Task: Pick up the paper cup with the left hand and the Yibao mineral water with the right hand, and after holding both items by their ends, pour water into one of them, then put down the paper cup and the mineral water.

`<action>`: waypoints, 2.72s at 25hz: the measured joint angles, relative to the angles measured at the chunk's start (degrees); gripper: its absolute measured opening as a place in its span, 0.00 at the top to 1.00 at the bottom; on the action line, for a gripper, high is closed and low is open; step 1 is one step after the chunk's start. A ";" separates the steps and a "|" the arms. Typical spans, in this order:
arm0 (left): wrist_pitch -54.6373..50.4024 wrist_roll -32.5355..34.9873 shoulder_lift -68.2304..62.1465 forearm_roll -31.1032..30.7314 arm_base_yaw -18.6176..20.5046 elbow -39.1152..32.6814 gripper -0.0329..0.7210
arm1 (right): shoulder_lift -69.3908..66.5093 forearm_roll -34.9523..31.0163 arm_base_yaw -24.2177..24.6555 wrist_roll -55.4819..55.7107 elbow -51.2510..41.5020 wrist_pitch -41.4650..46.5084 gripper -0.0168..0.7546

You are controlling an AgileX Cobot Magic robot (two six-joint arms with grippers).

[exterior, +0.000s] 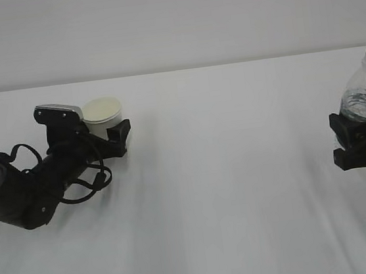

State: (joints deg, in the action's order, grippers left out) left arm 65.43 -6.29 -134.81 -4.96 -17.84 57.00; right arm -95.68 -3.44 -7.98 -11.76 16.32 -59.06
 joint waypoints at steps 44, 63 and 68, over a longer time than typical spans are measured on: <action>0.00 -2.65 -3.49 -0.67 0.00 4.95 0.12 | 0.00 0.07 0.00 0.00 0.00 -0.10 0.40; 0.00 -2.65 -3.49 -0.79 0.00 4.95 0.26 | 0.00 0.07 0.00 0.00 0.00 -0.10 0.40; 0.00 -2.65 -3.14 -1.82 0.00 4.95 0.30 | 0.00 0.07 0.00 0.00 0.00 -0.10 0.40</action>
State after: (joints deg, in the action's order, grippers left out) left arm 65.43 -8.94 -137.95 -6.78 -17.84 61.94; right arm -95.68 -3.37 -7.98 -11.76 16.32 -59.16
